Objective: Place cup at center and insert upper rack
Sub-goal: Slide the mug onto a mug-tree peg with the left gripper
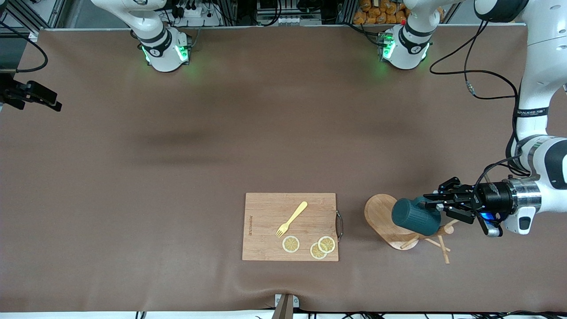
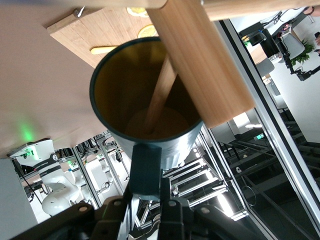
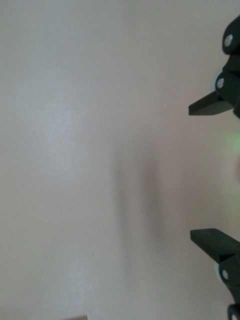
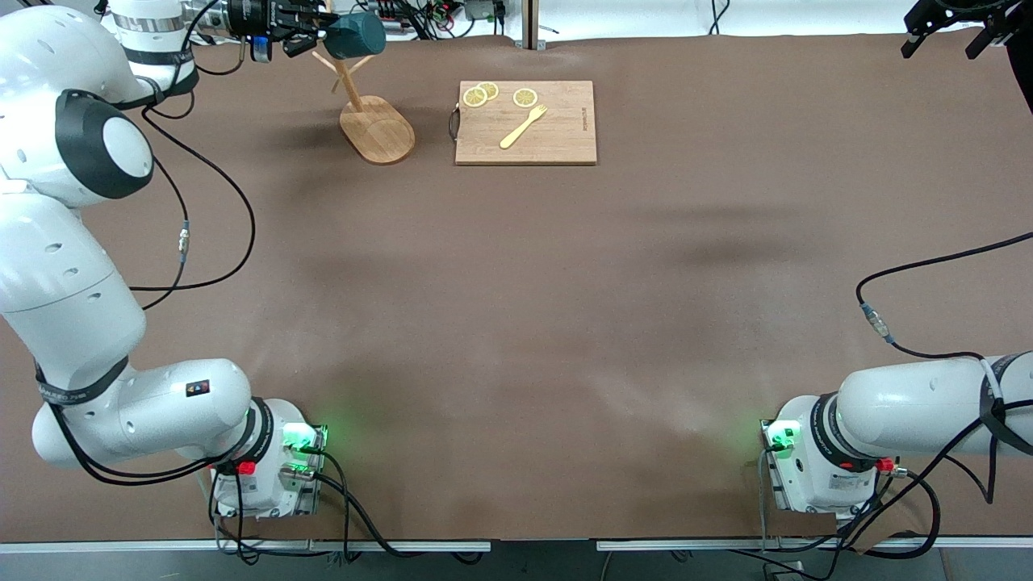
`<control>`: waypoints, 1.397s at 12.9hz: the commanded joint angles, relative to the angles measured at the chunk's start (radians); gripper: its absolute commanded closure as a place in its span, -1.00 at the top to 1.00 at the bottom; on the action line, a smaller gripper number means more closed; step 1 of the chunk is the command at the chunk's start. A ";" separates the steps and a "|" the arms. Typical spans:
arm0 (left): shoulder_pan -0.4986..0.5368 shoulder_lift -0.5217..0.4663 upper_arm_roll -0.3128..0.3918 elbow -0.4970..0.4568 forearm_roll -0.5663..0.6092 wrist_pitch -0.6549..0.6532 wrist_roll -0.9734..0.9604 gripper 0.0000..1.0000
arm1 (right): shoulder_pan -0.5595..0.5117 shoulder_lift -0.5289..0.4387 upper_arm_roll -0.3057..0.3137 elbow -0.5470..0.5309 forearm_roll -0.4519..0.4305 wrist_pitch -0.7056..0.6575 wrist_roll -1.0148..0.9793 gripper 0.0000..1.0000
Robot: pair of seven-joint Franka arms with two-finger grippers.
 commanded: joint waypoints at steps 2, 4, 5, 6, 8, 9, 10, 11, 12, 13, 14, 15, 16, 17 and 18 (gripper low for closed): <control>0.010 0.014 -0.007 0.003 -0.066 -0.017 0.036 -1.00 | -0.008 -0.011 0.013 -0.006 -0.015 0.005 -0.009 1.00; 0.010 0.017 -0.007 0.003 -0.072 -0.017 0.047 -1.00 | 0.002 -0.011 0.013 -0.006 -0.015 0.006 -0.006 1.00; 0.010 0.022 -0.007 0.003 -0.080 -0.017 0.055 -1.00 | 0.002 -0.011 0.011 -0.006 -0.015 0.005 -0.006 1.00; 0.012 0.025 -0.007 0.003 -0.086 -0.017 0.056 -1.00 | 0.002 -0.011 0.013 -0.004 -0.015 0.005 -0.004 1.00; 0.020 0.031 -0.007 0.003 -0.086 -0.017 0.056 -1.00 | 0.005 -0.011 0.013 -0.004 -0.015 0.006 -0.004 1.00; 0.024 0.036 -0.007 0.003 -0.086 -0.017 0.055 -1.00 | 0.004 -0.011 0.011 -0.006 -0.017 0.005 -0.004 1.00; 0.026 0.037 -0.007 0.003 -0.086 -0.017 0.056 -1.00 | 0.004 -0.011 0.011 -0.004 -0.017 0.006 -0.004 1.00; 0.026 0.037 -0.007 0.003 -0.086 -0.017 0.067 -1.00 | 0.004 -0.011 0.011 -0.004 -0.017 0.006 -0.004 1.00; 0.026 0.043 -0.007 0.003 -0.088 -0.017 0.078 -1.00 | 0.004 -0.011 0.013 -0.006 -0.017 0.006 -0.004 1.00; 0.026 0.046 -0.007 0.003 -0.088 -0.017 0.084 -1.00 | 0.005 -0.011 0.013 -0.006 -0.017 0.006 -0.003 1.00; 0.026 0.051 -0.007 0.003 -0.089 -0.017 0.085 -1.00 | 0.011 -0.011 0.013 -0.006 -0.017 0.006 -0.003 1.00; 0.026 0.058 -0.007 0.003 -0.100 -0.017 0.085 -1.00 | 0.016 -0.011 0.013 -0.006 -0.017 0.006 -0.003 1.00; 0.026 0.062 -0.007 0.003 -0.108 -0.017 0.087 -1.00 | 0.016 -0.011 0.013 -0.006 -0.017 0.006 -0.003 1.00; 0.026 0.069 -0.007 0.003 -0.111 -0.017 0.102 -1.00 | 0.016 -0.010 0.013 -0.006 -0.017 0.008 -0.003 1.00; 0.026 0.075 -0.007 0.003 -0.118 -0.017 0.105 -1.00 | 0.016 -0.010 0.013 -0.007 -0.017 0.011 -0.003 1.00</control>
